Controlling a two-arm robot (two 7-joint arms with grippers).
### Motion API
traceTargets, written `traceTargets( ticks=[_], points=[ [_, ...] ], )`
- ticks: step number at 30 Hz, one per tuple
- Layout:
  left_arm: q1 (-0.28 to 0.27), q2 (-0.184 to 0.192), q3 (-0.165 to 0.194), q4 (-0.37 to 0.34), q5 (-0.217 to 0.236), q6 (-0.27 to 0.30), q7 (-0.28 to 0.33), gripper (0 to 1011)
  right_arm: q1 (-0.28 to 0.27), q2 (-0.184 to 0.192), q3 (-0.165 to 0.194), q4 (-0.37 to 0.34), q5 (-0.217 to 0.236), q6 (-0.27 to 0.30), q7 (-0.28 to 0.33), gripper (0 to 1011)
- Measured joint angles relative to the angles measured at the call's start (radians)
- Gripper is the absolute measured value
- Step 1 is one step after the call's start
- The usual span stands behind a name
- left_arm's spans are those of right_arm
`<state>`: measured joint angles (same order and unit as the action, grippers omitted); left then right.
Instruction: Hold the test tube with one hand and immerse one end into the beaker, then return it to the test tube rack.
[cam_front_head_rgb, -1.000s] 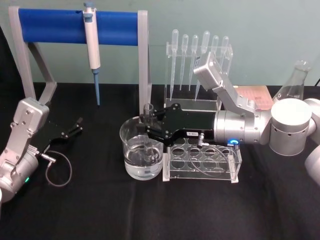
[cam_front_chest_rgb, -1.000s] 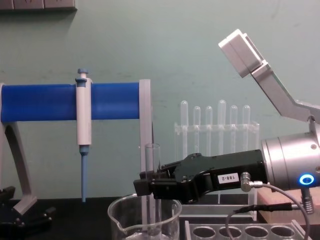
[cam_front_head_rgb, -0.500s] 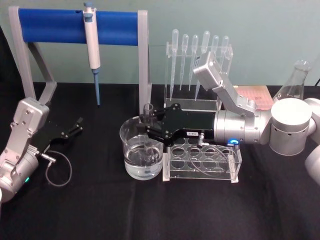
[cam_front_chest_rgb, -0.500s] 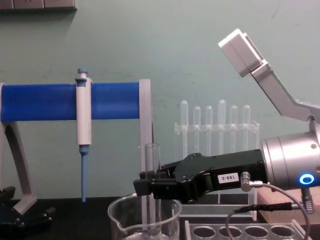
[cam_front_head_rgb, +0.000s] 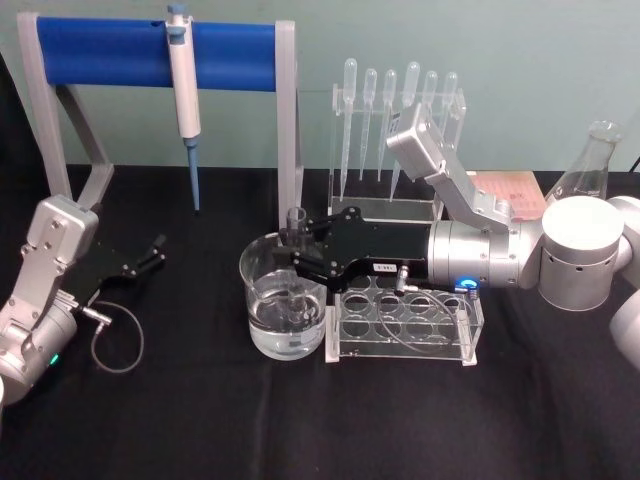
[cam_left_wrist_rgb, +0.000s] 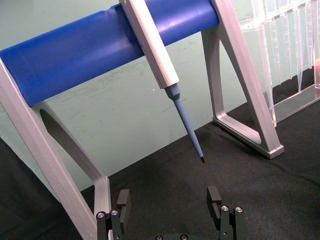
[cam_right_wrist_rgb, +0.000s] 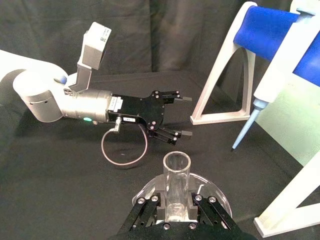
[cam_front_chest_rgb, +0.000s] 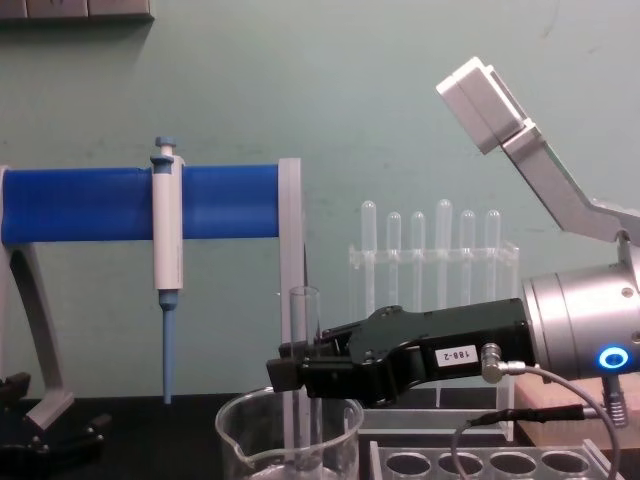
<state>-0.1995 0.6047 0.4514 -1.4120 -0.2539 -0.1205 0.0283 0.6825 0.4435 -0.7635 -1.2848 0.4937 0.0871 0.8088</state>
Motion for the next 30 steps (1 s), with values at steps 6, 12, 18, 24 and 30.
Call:
traceTargets(
  ticks=[6,12,18,24,30],
  points=[
    [0.0,0.0,0.0,0.0,0.0,0.0,0.0,1000,0.0,0.0,0.0,0.0,0.0,0.0,0.0,226],
    [0.0,0.0,0.0,0.0,0.0,0.0,0.0,1000,0.0,0.0,0.0,0.0,0.0,0.0,0.0,225],
    [0.0,0.0,0.0,0.0,0.0,0.0,0.0,1000,0.0,0.0,0.0,0.0,0.0,0.0,0.0,226],
    [0.0,0.0,0.0,0.0,0.0,0.0,0.0,1000,0.0,0.0,0.0,0.0,0.0,0.0,0.0,226],
    [0.0,0.0,0.0,0.0,0.0,0.0,0.0,1000,0.0,0.0,0.0,0.0,0.0,0.0,0.0,225]
  ],
)
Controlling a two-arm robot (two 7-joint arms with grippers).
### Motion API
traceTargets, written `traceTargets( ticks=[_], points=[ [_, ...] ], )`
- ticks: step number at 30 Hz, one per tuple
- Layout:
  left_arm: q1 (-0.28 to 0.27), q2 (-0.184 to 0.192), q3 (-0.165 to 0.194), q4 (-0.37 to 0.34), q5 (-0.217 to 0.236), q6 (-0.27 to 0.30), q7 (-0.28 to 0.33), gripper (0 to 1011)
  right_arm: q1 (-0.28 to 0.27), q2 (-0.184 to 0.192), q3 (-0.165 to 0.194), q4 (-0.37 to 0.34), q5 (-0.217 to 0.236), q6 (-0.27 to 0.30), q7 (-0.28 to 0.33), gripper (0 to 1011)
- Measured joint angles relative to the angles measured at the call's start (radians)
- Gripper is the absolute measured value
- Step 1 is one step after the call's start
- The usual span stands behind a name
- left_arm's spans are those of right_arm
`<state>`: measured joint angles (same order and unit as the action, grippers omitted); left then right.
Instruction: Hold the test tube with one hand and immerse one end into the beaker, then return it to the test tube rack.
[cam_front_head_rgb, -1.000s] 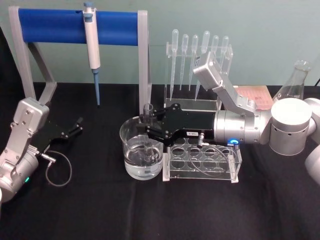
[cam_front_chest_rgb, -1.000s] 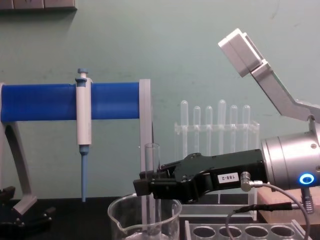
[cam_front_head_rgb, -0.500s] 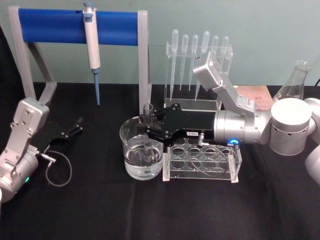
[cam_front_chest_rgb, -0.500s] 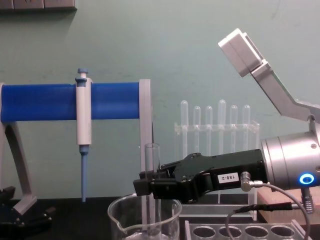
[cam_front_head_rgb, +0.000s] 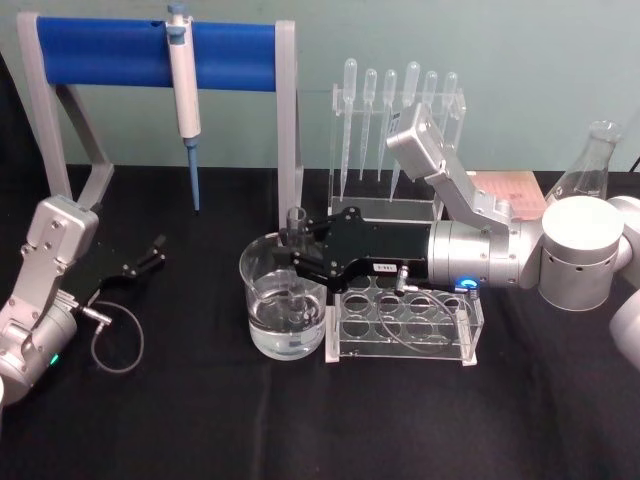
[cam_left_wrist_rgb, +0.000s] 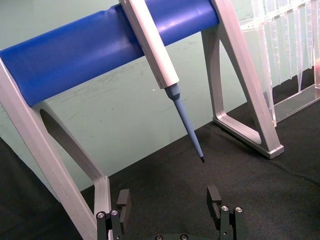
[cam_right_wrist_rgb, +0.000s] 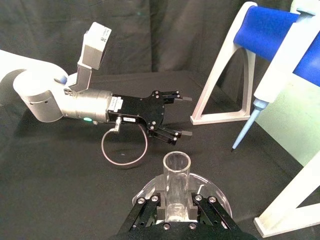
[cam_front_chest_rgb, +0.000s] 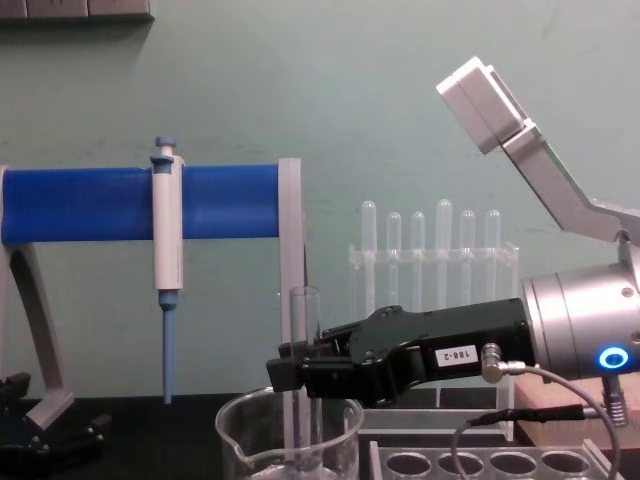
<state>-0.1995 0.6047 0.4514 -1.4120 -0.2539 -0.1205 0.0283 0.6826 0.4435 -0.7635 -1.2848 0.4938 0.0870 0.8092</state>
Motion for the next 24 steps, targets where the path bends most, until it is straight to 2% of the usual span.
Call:
traceTargets(
  ticks=[24],
  points=[
    [0.0,0.0,0.0,0.0,0.0,0.0,0.0,1000,0.0,0.0,0.0,0.0,0.0,0.0,0.0,225]
  ],
)
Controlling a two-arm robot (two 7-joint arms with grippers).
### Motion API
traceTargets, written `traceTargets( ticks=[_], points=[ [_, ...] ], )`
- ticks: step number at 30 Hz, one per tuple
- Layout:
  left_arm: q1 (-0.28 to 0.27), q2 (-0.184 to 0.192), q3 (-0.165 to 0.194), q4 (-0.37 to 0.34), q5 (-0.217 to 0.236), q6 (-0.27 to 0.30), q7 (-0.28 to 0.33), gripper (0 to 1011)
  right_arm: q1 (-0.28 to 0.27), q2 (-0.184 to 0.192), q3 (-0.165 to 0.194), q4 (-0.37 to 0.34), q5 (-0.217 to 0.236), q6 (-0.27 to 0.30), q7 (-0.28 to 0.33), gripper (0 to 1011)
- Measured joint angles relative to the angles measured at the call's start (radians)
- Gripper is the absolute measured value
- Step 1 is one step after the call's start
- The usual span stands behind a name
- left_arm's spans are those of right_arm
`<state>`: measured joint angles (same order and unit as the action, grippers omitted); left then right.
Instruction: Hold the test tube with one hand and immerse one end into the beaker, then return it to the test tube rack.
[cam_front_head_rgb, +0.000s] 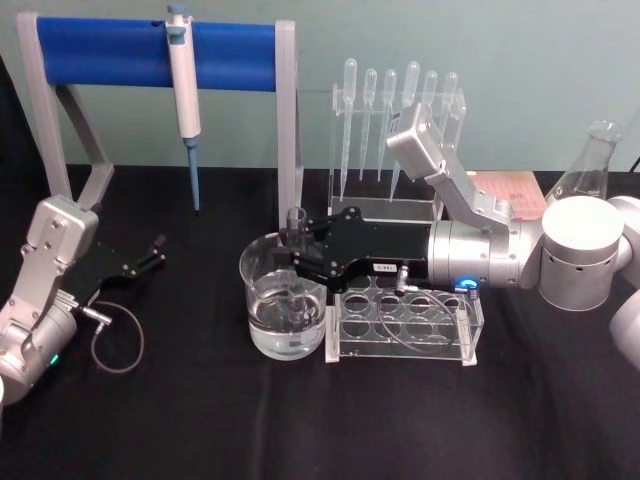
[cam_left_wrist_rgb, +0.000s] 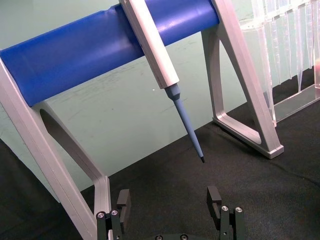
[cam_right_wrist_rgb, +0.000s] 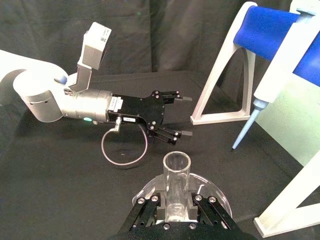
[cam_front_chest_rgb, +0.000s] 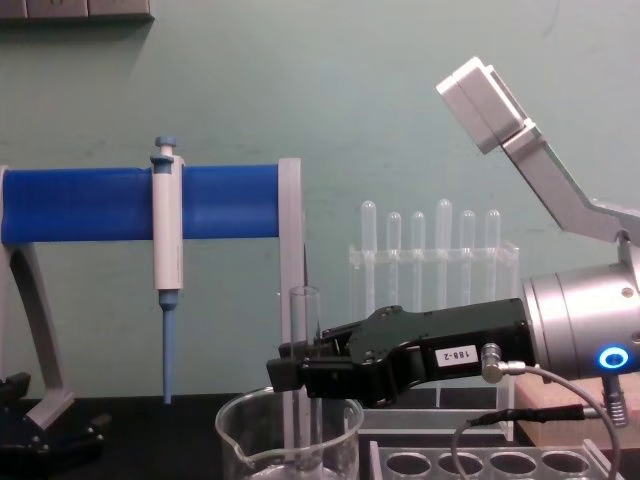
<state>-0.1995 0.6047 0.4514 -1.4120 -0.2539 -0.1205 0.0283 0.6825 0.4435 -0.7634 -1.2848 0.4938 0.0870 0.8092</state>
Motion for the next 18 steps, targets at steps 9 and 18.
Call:
traceTargets(
  ticks=[9,18],
  points=[
    [0.0,0.0,0.0,0.0,0.0,0.0,0.0,1000,0.0,0.0,0.0,0.0,0.0,0.0,0.0,226],
    [0.0,0.0,0.0,0.0,0.0,0.0,0.0,1000,0.0,0.0,0.0,0.0,0.0,0.0,0.0,225]
  ],
)
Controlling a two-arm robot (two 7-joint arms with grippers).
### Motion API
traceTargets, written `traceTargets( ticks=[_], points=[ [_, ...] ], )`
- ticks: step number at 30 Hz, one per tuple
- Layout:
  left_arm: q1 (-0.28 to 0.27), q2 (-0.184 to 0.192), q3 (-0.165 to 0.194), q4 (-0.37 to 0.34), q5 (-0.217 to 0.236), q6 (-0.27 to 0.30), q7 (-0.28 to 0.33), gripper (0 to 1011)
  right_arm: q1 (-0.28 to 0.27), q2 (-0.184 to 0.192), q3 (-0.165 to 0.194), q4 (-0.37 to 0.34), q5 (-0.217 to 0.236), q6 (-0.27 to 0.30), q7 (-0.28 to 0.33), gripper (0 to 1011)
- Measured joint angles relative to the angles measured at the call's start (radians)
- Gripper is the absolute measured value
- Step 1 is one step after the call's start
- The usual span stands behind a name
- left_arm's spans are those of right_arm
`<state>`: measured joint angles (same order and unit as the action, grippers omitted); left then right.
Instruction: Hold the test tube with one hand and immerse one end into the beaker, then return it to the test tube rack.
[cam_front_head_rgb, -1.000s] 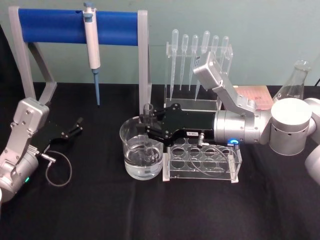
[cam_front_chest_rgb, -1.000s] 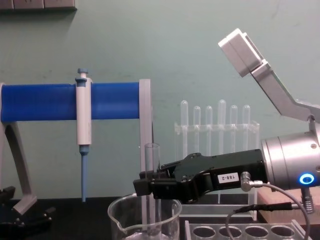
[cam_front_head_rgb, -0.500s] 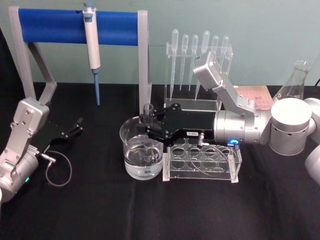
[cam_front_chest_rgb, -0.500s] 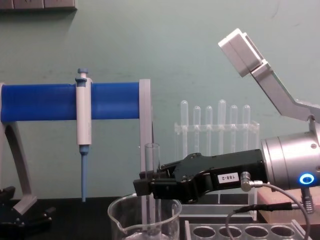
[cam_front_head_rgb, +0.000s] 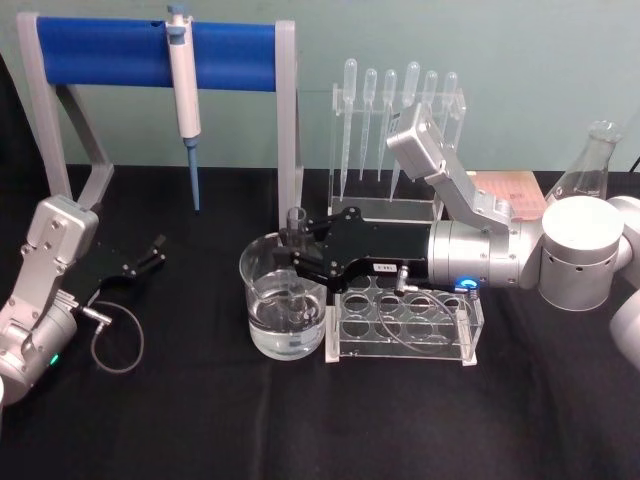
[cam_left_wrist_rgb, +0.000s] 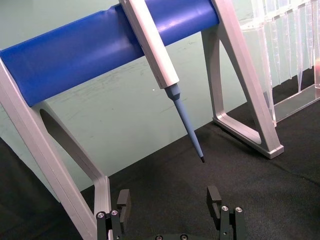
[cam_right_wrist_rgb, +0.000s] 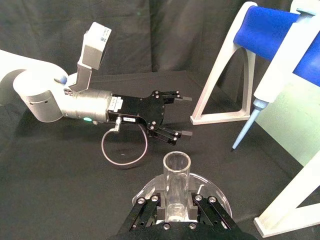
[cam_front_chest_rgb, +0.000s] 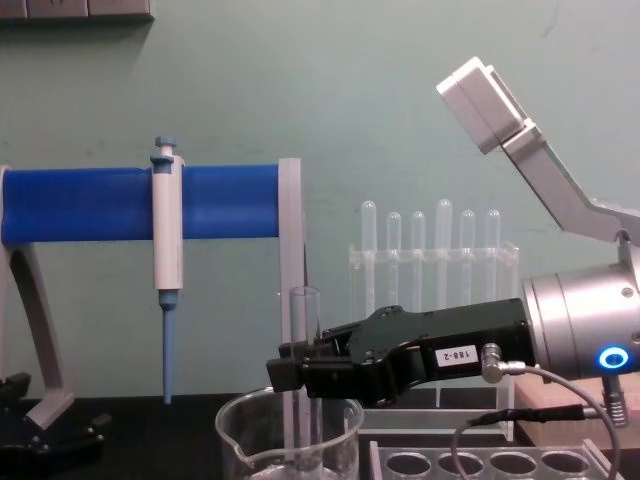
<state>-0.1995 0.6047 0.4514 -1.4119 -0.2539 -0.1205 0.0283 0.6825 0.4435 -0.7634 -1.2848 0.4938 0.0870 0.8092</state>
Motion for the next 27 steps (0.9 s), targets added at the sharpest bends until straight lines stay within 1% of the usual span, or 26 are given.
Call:
traceTargets(
  ticks=[27],
  points=[
    [0.0,0.0,0.0,0.0,0.0,0.0,0.0,1000,0.0,0.0,0.0,0.0,0.0,0.0,0.0,225]
  ],
)
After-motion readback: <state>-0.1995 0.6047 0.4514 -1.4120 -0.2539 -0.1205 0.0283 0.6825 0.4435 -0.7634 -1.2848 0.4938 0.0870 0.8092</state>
